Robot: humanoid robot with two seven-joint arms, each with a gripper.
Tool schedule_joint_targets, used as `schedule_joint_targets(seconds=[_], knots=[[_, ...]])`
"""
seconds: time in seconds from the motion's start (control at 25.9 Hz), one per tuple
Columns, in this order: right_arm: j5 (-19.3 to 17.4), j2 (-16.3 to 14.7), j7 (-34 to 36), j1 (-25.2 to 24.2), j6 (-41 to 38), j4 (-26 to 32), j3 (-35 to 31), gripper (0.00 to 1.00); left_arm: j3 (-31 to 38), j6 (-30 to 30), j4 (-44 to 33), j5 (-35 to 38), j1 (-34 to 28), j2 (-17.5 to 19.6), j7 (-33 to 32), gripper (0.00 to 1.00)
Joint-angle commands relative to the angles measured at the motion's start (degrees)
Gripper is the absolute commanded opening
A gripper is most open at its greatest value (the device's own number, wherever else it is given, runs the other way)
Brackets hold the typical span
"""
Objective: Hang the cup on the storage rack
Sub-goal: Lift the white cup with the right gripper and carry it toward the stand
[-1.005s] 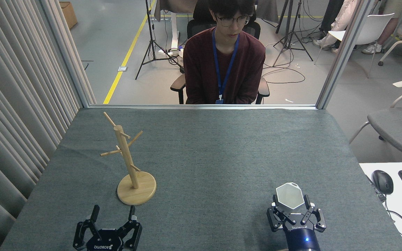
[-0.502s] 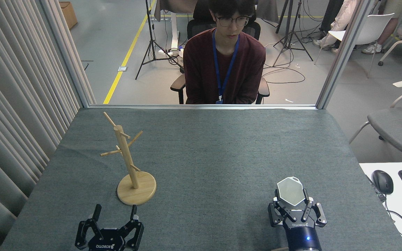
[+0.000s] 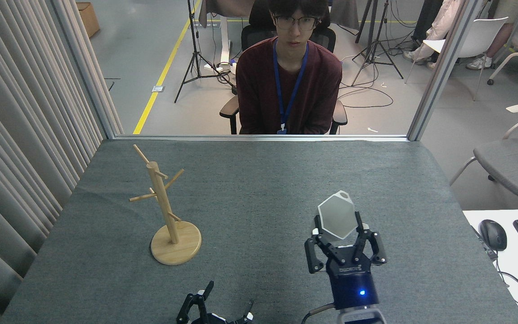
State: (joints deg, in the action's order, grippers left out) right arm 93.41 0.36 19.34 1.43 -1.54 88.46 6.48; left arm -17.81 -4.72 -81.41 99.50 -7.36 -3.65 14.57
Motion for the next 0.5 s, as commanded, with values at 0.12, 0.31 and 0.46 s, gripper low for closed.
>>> schedule_joint_targets(seconds=[0.12, 0.31, 0.46], knots=[[9.6, 4.7, 0.0, -3.5, 0.6, 1.4, 9.4, 0.54, -3.4, 0.5, 3.3, 1.8, 3.6, -1.2, -0.3, 0.99], [10.3, 4.4, 0.0, -5.6, 2.5, 1.3, 15.8, 0.54, -3.4, 0.6, 3.5, 1.8, 3.9, -1.3, -0.3, 0.99], [12.5, 4.2, 0.2, -6.6, 2.3, 0.5, 16.8, 0.54, -3.2, 0.6, 3.2, 1.7, 3.8, -1.2, -0.3, 0.99]])
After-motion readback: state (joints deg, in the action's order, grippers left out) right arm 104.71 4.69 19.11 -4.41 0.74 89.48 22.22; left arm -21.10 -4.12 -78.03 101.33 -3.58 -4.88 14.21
